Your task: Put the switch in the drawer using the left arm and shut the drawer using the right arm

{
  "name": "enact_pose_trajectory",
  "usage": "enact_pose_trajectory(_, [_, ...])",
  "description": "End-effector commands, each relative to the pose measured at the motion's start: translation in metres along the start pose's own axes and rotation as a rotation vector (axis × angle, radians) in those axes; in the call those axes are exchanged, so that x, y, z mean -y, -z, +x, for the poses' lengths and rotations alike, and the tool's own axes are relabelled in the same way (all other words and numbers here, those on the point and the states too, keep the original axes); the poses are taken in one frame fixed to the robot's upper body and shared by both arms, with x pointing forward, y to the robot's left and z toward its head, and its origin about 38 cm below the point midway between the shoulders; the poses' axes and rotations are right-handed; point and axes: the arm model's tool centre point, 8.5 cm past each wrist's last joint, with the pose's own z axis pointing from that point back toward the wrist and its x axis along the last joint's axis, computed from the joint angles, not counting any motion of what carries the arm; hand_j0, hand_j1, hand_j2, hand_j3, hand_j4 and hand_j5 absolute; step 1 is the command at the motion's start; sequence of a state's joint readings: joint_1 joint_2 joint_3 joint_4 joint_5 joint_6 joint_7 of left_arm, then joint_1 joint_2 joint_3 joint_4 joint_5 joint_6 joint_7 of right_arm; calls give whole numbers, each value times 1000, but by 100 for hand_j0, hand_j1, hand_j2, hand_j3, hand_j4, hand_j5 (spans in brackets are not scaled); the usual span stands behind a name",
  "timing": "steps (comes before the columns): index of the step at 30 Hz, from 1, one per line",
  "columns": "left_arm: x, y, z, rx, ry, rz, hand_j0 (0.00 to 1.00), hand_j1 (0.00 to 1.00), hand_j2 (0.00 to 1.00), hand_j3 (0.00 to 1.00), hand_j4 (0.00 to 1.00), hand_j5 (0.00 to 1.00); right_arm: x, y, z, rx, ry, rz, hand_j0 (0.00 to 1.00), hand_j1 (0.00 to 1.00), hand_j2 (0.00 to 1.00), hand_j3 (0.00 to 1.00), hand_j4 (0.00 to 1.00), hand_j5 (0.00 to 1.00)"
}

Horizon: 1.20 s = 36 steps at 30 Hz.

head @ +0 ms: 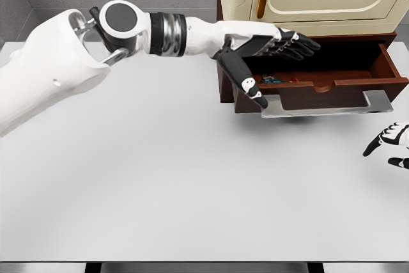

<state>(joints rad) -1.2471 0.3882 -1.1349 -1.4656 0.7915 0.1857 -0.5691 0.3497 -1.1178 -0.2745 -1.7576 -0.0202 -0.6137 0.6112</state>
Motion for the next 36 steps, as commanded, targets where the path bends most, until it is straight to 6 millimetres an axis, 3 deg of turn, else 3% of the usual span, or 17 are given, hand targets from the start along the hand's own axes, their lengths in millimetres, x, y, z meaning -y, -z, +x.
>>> enact_pose_trajectory(1, [-1,-17,18,50,29,-19,100,100,100,100,100,100,5,-1,0,-1,-6,1,56,56,56,56,56,56])
enact_pose_trajectory(4, [15,-91,45,110,93,-5,100,100,100,100,100,100,11,-1,0,0,-20,-9,54,54,54,54,54,54])
enact_pose_trajectory(5, [9,-133,49,164,91,55,100,100,100,100,100,100,11,0,1,1,-21,-10,53,53,53,53,53,53])
enact_pose_trajectory(6, [3,-168,46,169,99,120,100,100,100,100,100,100,13,0,1,1,-26,-12,53,53,53,53,53,53])
enact_pose_trajectory(7, [1,-190,44,170,120,162,100,100,100,100,100,100,16,-1,1,0,-33,-13,54,54,54,54,54,54])
enact_pose_trajectory(10, [8,-238,16,101,105,250,100,100,100,100,100,100,22,-1,1,3,-41,-19,56,56,56,56,56,56])
enact_pose_trajectory(11, [9,-241,16,106,116,253,100,100,100,100,100,100,26,-2,2,3,-50,-24,56,56,56,56,56,56])
enact_pose_trajectory(13, [21,-236,-5,96,134,232,100,100,100,100,100,100,33,-3,2,1,-68,-21,56,56,56,56,56,56])
enact_pose_trajectory(15, [33,-234,-9,79,390,172,100,100,100,100,100,100,33,-2,2,4,-69,-21,56,56,56,56,56,56])
enact_pose_trajectory(18, [36,-233,-26,-55,477,128,100,100,100,100,100,100,36,-1,3,6,-75,-26,56,56,56,56,56,56])
enact_pose_trajectory(19, [26,-244,-27,-121,533,143,100,100,100,100,100,100,35,2,4,14,-73,-21,56,56,56,56,56,56])
enact_pose_trajectory(20, [12,-250,-13,-233,741,118,100,100,100,100,100,100,35,6,4,23,-75,-20,56,56,56,56,56,56])
enact_pose_trajectory(21, [14,-249,-4,-256,896,57,100,100,100,100,100,100,35,9,5,33,-75,-16,56,56,56,56,56,56])
enact_pose_trajectory(24, [22,-248,-10,-302,1090,-67,100,100,100,100,100,100,38,12,6,39,-82,-21,57,57,57,57,57,57])
enact_pose_trajectory(29, [24,-246,-10,-318,1117,-83,100,100,100,100,100,100,28,17,5,47,-58,5,59,59,59,59,59,59])
enact_pose_trajectory(33, [26,-226,-10,-302,1173,-123,100,100,100,100,100,100,34,16,6,48,-73,-9,60,60,60,60,60,60])
enact_pose_trajectory(36, [31,-225,-19,-300,1148,-132,100,100,100,100,100,100,38,16,6,47,-80,-17,60,60,60,60,60,60])
